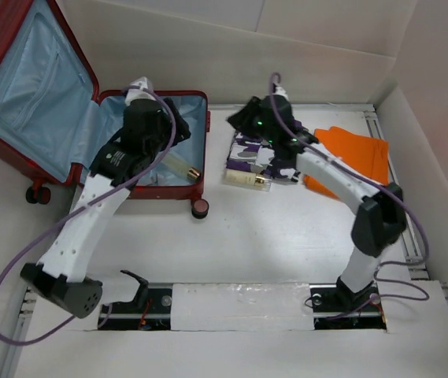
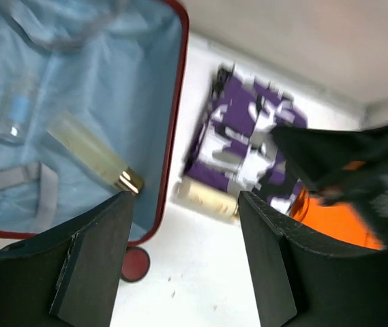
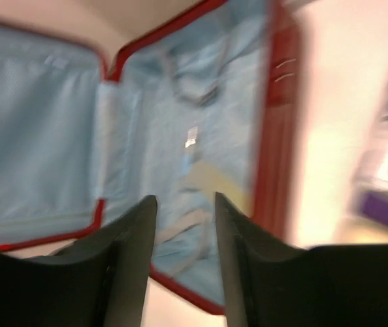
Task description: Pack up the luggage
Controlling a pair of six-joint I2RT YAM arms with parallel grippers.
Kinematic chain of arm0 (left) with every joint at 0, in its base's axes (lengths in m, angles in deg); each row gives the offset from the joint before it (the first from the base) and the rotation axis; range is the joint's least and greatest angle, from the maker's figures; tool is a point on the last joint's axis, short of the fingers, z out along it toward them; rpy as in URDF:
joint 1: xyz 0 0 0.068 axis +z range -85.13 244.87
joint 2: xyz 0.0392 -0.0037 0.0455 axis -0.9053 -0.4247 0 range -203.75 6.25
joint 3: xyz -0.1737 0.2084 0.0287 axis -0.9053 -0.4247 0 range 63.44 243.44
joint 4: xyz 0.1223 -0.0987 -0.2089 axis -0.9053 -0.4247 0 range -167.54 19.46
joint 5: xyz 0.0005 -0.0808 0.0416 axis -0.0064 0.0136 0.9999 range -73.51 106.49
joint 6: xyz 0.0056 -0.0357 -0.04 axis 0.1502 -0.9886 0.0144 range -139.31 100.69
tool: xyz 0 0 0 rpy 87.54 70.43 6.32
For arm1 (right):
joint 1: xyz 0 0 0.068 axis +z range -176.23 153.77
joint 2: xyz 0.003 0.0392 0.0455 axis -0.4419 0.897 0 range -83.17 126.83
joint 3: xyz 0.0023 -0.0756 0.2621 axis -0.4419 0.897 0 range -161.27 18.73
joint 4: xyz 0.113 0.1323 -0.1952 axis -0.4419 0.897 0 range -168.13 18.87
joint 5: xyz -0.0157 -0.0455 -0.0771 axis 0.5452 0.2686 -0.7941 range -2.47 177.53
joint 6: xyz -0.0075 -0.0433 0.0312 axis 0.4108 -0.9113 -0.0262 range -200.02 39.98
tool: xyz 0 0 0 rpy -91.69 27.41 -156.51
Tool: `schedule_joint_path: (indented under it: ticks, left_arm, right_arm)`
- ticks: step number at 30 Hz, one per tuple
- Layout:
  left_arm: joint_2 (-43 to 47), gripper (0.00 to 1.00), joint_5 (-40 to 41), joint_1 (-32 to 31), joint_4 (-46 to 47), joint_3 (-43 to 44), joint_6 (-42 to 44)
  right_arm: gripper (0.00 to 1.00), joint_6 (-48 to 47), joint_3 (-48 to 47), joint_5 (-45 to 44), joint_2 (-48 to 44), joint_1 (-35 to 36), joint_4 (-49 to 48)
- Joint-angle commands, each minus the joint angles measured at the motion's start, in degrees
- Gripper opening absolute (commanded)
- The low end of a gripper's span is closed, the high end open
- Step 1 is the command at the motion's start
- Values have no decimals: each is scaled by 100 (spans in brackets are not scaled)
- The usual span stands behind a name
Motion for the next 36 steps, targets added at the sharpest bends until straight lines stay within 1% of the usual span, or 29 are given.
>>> schedule_joint_path:
  ticks: [1, 2, 3, 4, 5, 6, 7, 8, 9, 10, 11, 14, 15, 16, 18, 19, 21, 22, 23, 24, 25, 26, 27, 28, 29, 32, 34, 36]
  left_arm:
    - [-584, 59, -739, -179, -86, -163, 177]
    - [-655, 59, -740, -293, -25, -163, 177]
    - [-725, 59, -557, -451, 36, -233, 177]
    - [-943, 59, -503, -783, 37, -181, 125]
    - [-1102, 59, -502, -951, 37, -102, 124]
    - [-1286, 59, -502, -1118, -42, -15, 64]
    - [-1497, 59, -502, -1303, -112, 247, -33]
    - [-1978, 59, -424, -1635, -208, 398, -129]
    - [-2191, 59, -423, -1760, -366, 521, -235]
    - [-2524, 59, -371, -1840, -368, 609, -462]
    - [-2658, 59, -449, -1902, -368, 662, -595]
    - [-2896, 59, -852, -1902, 53, 348, -999]
    - [-3062, 61, -941, -1902, 141, 347, -1296]
    - [-3159, 61, -1011, -1850, 273, 277, -1456]
    - [-3483, 62, -1152, -1780, 274, 328, -1816]
    - [-3590, 62, -1153, -1779, 274, 329, -2209]
    - [-3775, 62, -1214, -1727, 213, 381, -2642]
    - [-3932, 62, -1145, -1666, 82, 460, -3079]
    - [-3995, 62, -1144, -1665, 20, 461, -3084]
    - [-3995, 62, -1022, -1665, 19, 461, -3466]
    - [-4065, 62, -1021, -1665, 19, 461, -3636]
    - [-4066, 62, -960, -1665, 124, 461, -3794]
    - [-4066, 62, -959, -1665, 212, 365, -3926]
    - [-4066, 63, -959, -1665, 291, 251, -4223]
    - [-4066, 63, -898, -1665, 379, 250, -4348]
    - [-4127, 63, -819, -1613, 511, 180, -4813]
    - [-4302, 65, -819, -1612, 511, 302, -4955]
    - [-4556, 65, -819, -1612, 389, 574, -5087]
  right_arm:
    - [39, -251, 1446, -65, -869, -523, -48]
    - [24, -338, 1801, -65, -1368, -655, -48]
    - [17, -461, 2126, -13, -1617, -787, -48]
    - [12, -532, 2425, 58, -1837, -1014, -48]
    - [3, -628, 2951, 110, -2056, -1121, 30]
    - [0, -856, 3165, 181, -2415, -1209, 109]
    - [0, -962, 3341, 286, -2549, -1358, 197]
    - [0, -1059, 3560, 374, -2664, -1412, 337]
    - [0, -1164, 3632, 375, -2830, -1412, 495]
    - [0, -1244, 3685, 436, -2893, -1412, 740]
    - [0, -1323, 3685, 436, -2894, -1473, 864]
    - [1, -1543, 3738, 489, -2955, -1474, 1190]
    - [2, -1543, 3738, 541, -2955, -1543, 1252]
    - [6, -1613, 3738, 594, -2955, -1544, 1331]
    - [9, -1666, 3686, 647, -2955, -1684, 1559]
    - [13, -1666, 3685, 647, -2955, -1685, 1638]
    - [17, -1719, 3799, 647, -3183, -1737, 1727]
    - [20, -1719, 3921, 699, -3366, -1737, 1788]
    - [22, -1719, 4001, 752, -3464, -1798, 1788]
    - [24, -1789, 4063, 805, -3552, -1799, 1841]
    - [25, -1789, 4142, 910, -3648, -1799, 1841]
    - [25, -1789, 4282, 963, -3728, -1799, 1841]
    - [28, -1842, 4353, 1033, -3894, -1799, 1841]
    - [28, -1894, 4423, 1103, -3974, -1799, 1893]
    - [30, -1895, 4537, 1269, -4044, -1799, 1894]
    - [32, -2027, 4651, 1490, -4273, -1747, 1955]
    - [34, -2184, 4705, 1640, -4361, -1677, 2095]
    - [34, -2255, 4757, 1692, -4440, -1615, 2200]
